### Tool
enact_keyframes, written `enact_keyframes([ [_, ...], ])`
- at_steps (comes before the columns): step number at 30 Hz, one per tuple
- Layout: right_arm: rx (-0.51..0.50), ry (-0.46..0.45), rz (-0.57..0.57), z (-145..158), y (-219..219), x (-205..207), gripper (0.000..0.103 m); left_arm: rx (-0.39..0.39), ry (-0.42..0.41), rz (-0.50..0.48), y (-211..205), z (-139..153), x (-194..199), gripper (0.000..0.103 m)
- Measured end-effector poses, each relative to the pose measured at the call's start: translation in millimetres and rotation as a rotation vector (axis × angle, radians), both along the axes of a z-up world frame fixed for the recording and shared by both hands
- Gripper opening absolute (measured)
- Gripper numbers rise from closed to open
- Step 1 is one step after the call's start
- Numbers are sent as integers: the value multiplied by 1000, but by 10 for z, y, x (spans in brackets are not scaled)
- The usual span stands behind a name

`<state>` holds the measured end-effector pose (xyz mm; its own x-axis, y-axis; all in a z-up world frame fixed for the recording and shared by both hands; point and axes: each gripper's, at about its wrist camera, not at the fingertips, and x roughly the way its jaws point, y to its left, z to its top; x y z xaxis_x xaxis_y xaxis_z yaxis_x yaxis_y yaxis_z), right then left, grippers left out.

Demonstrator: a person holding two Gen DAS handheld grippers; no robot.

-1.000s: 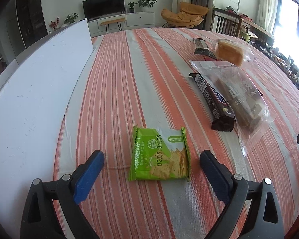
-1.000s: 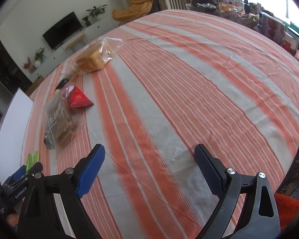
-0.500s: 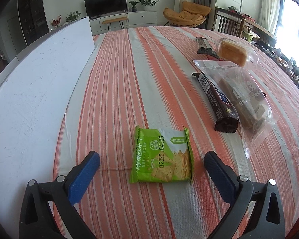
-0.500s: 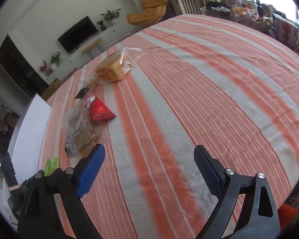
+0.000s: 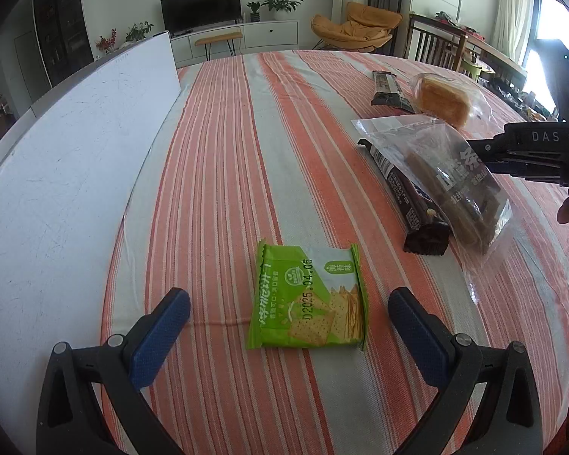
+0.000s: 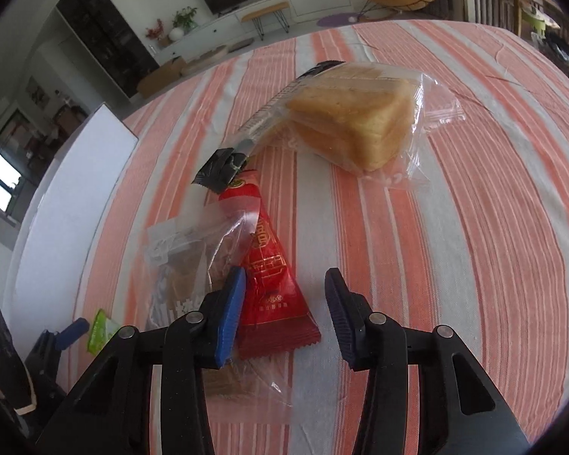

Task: Organize snacks
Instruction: 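Grasp the red triangular packet with the right tool, then open the right tool and set the red packet on the table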

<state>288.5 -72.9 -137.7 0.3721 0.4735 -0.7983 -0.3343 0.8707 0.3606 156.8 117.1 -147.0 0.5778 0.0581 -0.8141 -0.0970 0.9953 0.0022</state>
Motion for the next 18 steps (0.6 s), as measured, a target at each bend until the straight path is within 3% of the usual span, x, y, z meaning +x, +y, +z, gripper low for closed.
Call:
enact_keyframes([
  [2,-28,-19,13,6,62,6,48,0,0,0,0,-1,0,103],
  [4,-113,-38,41,16,127,-19,31,0,0,0,1,0,1,103],
  [7,-170,-18,56,35,90,-103,20,0,0,0,1,-1,0,103],
  [12,-251,-2,-113,113,-458,-584,18,0,0,0,2,-1,0,103],
  [16,-358,-93,-250,128,-827,-1161,18,0,0,0,1,-3,4,103],
  [17,-365,-114,-272,109,-875,-1246,21,0,0,0,2,-2,1,103],
  [18,-368,-123,-289,78,-922,-1308,32,-1,0,0,1,-3,3,103],
])
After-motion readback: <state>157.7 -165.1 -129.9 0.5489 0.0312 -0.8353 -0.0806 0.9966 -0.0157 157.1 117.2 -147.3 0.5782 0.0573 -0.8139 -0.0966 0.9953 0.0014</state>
